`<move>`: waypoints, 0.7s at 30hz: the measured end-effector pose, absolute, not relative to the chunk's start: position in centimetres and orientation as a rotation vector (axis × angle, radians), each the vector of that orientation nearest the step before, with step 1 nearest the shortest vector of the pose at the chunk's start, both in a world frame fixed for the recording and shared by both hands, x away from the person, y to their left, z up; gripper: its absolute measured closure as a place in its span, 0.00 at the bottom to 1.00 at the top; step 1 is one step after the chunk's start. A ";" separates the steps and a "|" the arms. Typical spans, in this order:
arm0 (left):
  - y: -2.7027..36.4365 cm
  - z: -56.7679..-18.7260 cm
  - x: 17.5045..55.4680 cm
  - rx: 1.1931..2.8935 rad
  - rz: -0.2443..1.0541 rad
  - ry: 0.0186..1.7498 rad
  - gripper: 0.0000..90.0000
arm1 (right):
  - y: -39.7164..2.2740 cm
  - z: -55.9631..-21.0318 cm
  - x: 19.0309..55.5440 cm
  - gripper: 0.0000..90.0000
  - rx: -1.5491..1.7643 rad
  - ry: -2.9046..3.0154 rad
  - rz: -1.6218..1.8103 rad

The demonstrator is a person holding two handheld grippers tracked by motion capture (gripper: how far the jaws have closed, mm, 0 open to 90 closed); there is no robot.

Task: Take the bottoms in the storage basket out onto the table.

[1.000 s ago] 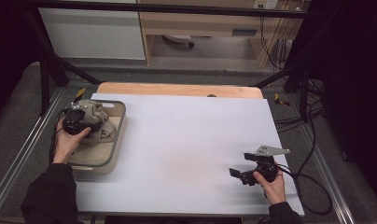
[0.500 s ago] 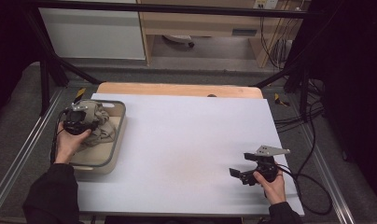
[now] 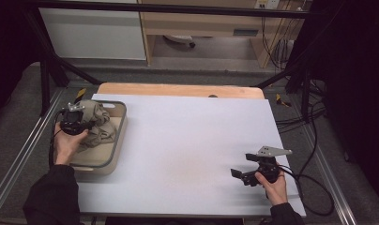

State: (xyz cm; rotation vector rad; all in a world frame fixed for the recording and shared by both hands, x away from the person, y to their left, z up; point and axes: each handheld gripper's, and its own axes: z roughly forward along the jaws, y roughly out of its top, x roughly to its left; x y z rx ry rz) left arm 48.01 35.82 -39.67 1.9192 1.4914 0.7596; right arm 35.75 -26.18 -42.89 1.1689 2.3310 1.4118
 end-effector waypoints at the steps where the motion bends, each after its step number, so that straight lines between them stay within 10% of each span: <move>1: 35.9 -39.5 47.9 1.916 0.766 1.487 0.83 | -26.2 -42.9 35.7 0.01 1.170 2.331 1.412; 21: 36.5 -37.7 46.4 1.814 0.794 1.404 0.83 | -26.2 -42.9 35.8 0.01 1.166 2.330 1.413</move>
